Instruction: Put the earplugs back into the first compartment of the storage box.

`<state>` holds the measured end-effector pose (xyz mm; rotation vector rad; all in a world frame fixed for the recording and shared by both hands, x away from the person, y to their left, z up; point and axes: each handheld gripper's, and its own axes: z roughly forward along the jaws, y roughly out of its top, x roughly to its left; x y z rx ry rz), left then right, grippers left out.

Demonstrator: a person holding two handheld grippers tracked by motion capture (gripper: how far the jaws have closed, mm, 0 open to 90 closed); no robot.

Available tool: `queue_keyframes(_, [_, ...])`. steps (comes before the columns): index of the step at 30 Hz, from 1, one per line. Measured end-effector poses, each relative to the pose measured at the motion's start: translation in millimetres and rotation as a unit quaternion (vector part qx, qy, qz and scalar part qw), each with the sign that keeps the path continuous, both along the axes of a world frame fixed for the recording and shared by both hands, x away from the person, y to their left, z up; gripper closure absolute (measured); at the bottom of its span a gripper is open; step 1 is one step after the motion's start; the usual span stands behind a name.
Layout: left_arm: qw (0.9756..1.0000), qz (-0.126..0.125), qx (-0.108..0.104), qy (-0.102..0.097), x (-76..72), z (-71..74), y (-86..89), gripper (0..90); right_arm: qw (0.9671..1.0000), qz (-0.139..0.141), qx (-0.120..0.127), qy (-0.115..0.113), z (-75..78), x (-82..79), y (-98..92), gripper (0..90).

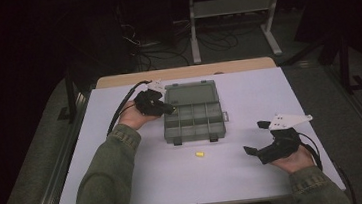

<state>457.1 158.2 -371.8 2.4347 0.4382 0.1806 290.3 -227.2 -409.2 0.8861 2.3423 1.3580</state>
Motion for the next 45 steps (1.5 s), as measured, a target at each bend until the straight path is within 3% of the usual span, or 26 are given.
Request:
queue_keyframes(8, [0.9995,0.004,0.030,0.004,2.7,-11.5,-7.6,81.1,1.0000,0.000,0.000,-0.001,0.4,-0.6,0.2,0.0])
queue_keyframes(14, [0.9992,0.014,0.036,0.006,4.3,-13.6,-7.1,76.9,1.0000,0.001,-0.002,0.000,0.0,-0.4,0.6,0.0])
queue_keyframes(16, [0.9994,0.016,0.031,0.009,4.0,-12.7,-5.8,66.1,1.0000,0.001,-0.002,0.001,-0.1,-0.2,0.6,0.0])
queue_keyframes(23, [0.9997,0.018,0.008,0.013,0.2,-5.3,-2.9,48.7,1.0000,0.001,-0.003,-0.001,-0.1,-0.5,1.2,0.0])
queue_keyframes(30, [0.9986,0.013,-0.049,0.011,-7.3,12.9,2.9,36.1,1.0000,-0.001,-0.003,-0.001,0.1,-0.3,1.0,0.0])
queue_keyframes(45, [0.9969,0.001,-0.076,-0.020,-35.9,32.5,-6.3,8.2,1.0000,-0.004,-0.001,-0.001,0.4,0.0,0.0,0.0])
